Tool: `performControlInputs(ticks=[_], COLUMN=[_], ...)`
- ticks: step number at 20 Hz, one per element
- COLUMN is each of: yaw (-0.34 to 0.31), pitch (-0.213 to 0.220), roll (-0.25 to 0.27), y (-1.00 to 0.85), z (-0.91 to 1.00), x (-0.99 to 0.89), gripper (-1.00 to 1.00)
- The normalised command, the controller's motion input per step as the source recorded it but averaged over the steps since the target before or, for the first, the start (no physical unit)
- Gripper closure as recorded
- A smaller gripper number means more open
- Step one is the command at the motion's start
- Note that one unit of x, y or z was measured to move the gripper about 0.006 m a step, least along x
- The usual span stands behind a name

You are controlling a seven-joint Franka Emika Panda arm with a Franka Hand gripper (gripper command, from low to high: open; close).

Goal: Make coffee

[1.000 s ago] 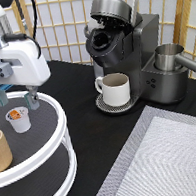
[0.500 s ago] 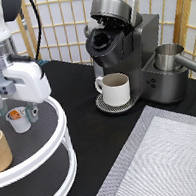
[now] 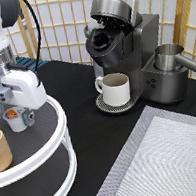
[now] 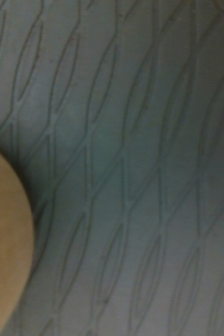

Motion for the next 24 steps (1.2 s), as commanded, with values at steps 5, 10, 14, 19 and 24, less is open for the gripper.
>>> performControlInputs(ticks=[5, 10, 14, 19, 24], yaw=[0.011, 0.02, 0.035, 0.026, 0.049], pitch=[0.042, 0.033, 0.034, 0.055, 0.114], roll=[0.007, 0.013, 0.014, 0.001, 0.022], y=[-0.05, -0.06, -0.02, 0.07, 0.27], z=[0.19, 0.11, 0.16, 0.82, 1.0], x=[0.0, 0.02, 0.1, 0.21, 0.34], gripper=[1.0, 1.0, 1.0, 1.0, 1.0])
